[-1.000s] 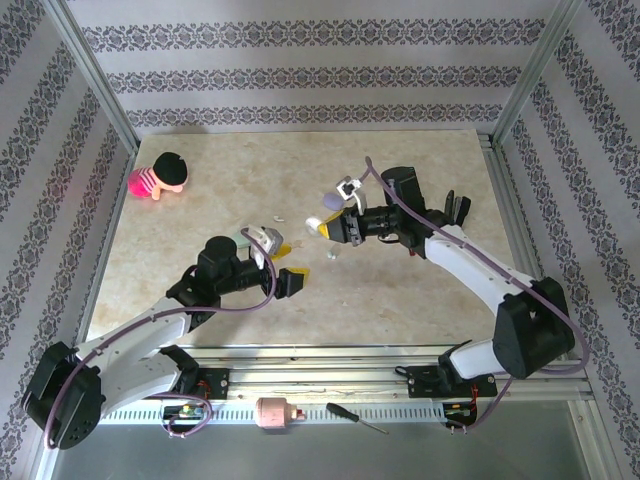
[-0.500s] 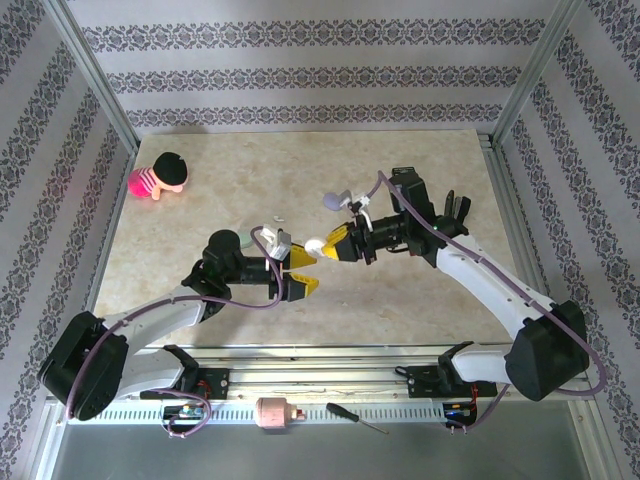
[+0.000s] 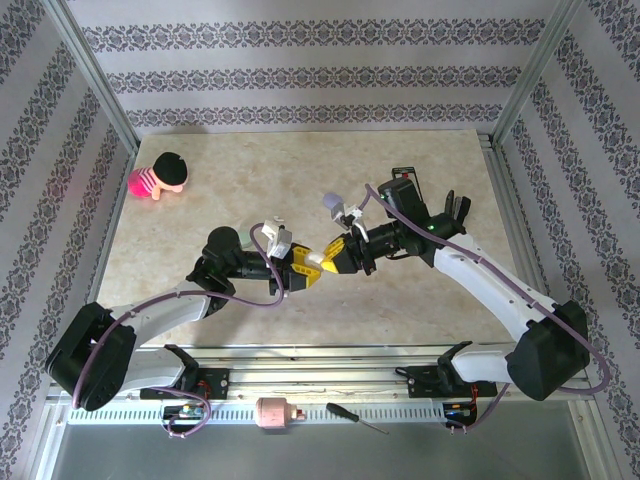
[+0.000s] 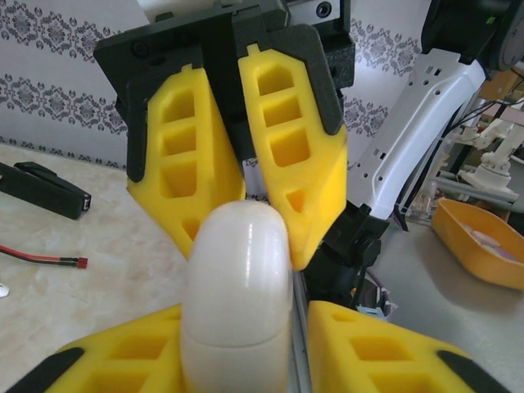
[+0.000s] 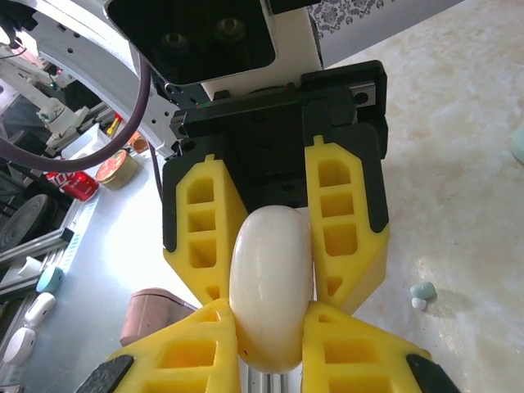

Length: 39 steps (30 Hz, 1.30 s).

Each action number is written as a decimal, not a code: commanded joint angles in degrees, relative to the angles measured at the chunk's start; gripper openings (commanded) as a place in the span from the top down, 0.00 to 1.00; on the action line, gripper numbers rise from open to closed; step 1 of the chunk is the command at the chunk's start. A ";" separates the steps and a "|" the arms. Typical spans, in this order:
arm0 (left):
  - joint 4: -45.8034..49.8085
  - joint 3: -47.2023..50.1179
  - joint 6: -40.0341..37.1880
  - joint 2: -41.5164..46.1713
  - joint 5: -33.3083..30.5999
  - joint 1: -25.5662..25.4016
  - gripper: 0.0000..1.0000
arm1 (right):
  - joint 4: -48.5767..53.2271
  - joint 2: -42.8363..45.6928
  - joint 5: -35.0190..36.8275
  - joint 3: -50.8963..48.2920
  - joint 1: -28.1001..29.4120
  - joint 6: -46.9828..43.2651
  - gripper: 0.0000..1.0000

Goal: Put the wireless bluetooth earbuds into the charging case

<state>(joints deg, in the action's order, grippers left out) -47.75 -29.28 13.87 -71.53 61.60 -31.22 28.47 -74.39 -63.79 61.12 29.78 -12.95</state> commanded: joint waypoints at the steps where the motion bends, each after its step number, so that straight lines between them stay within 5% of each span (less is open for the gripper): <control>1: -4.87 -1.39 0.27 -0.21 2.85 0.55 0.70 | 0.77 -0.75 0.45 1.98 0.37 -2.07 0.85; 10: -2.95 -1.74 -1.31 -0.63 3.57 0.50 0.90 | 1.16 -1.28 3.03 2.46 0.53 -1.71 0.84; 13: -2.35 -1.80 -2.57 -0.79 3.60 0.53 0.95 | 0.01 -1.33 7.43 2.45 0.79 -0.31 0.65; 20: -4.24 -1.37 -4.08 -1.46 2.73 0.55 0.96 | -2.00 -1.64 14.48 2.55 0.82 1.63 0.55; 23: -4.37 -1.06 -4.81 -1.58 2.39 0.50 0.96 | -3.02 -1.30 14.80 2.51 0.74 2.27 0.58; 30: -3.52 -1.42 -4.65 -1.99 1.50 0.55 0.84 | -1.53 -1.39 13.14 2.77 1.32 0.05 0.89; 39: 2.54 -1.94 -7.53 -0.99 1.19 0.55 0.60 | 1.41 -0.71 14.28 3.66 1.60 -2.30 0.94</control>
<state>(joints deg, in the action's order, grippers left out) -46.44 -29.50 9.06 -73.91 59.66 -29.98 29.47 -75.13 -52.31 63.07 31.03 -13.52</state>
